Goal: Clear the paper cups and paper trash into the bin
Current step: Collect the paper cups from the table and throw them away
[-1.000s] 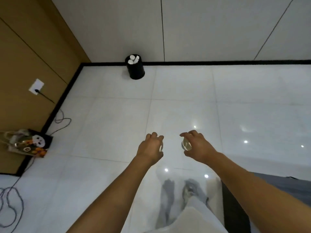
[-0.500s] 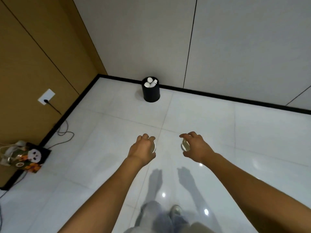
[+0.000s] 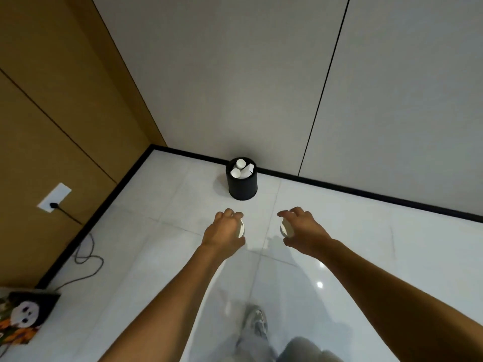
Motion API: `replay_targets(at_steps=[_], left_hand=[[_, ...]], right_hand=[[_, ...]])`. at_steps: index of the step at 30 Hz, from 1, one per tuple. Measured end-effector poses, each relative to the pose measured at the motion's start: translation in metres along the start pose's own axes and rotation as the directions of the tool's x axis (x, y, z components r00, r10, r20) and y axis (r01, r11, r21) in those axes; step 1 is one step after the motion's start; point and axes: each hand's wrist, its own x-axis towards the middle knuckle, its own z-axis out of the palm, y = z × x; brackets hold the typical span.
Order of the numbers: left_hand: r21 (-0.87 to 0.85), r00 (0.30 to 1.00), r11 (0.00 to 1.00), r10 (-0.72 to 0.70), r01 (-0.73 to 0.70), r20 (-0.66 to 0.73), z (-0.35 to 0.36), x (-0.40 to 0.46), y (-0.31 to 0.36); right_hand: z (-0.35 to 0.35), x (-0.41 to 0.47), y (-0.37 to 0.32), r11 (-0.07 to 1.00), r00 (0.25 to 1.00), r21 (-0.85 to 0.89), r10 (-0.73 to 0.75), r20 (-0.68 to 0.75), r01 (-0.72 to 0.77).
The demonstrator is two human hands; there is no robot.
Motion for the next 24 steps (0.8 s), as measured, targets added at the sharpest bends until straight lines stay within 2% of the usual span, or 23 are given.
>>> replay_targets(at_steps=[10,18,24], left_hand=[[-0.009,1.0,1.0,0.005,-0.006,-0.005,-0.055,0.19,-0.024],[-0.056,0.995,0.994,-0.099,0.098,-0.019,-0.087,0.356,-0.034],[-0.138,0.978,0.968,-0.211,0.208,-0.004,-0.097,0.436,-0.058]], right_hand=[[-0.073,0.188,0.002,1.0,1.0,0.004,-0.009,0.017,0.008],[-0.128,0.37,0.023,0.999,0.997,0.011,-0.044,0.059,0.043],[-0.143,0.473,0.019,0.997,0.99,0.028,-0.075,0.116,0.072]])
